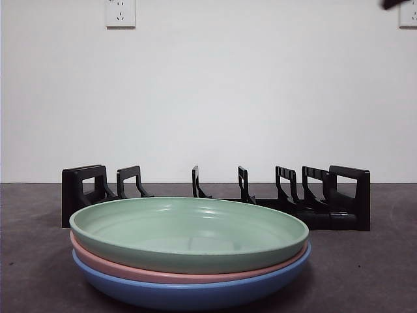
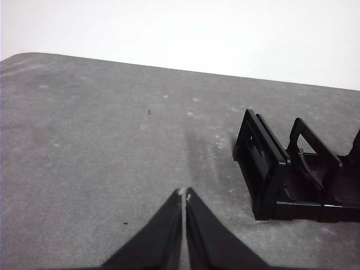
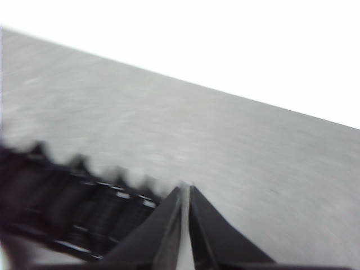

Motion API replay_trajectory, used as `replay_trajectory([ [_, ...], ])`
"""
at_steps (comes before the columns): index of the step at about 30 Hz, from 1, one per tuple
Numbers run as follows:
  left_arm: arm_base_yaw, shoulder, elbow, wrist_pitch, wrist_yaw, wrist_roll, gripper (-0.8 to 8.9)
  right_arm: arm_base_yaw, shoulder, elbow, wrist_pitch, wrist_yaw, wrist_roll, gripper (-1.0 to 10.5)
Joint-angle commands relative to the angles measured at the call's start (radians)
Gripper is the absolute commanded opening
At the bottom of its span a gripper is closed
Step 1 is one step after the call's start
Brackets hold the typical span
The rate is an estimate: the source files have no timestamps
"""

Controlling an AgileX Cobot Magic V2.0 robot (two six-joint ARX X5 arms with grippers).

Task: Place the plate

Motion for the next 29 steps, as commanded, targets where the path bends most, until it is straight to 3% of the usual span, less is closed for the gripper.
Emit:
replay_trajectory([
  [1, 0.001, 0.0, -0.019, 0.008, 0.002, -0.002, 0.07, -0.055, -0.167, -0.249, 0.124, -0.003, 0.0, 0.2],
  [8, 0.001, 0.0, -0.019, 0.008, 0.002, -0.002, 0.07, -0.166, -0.544, -0.603, 0.218, -0.003, 0.04, 0.2],
  [16, 0.001, 0.0, -0.019, 0.008, 0.002, -0.002, 0.07, -0.219, -0.787, -0.771, 0.224, -0.003, 0.063, 0.2],
  [29, 0.001, -0.001, -0.019, 0.008, 0.002, -0.002, 0.07, -0.246, -0.781, -0.799, 0.279, 0.0, 0.069, 0.2],
])
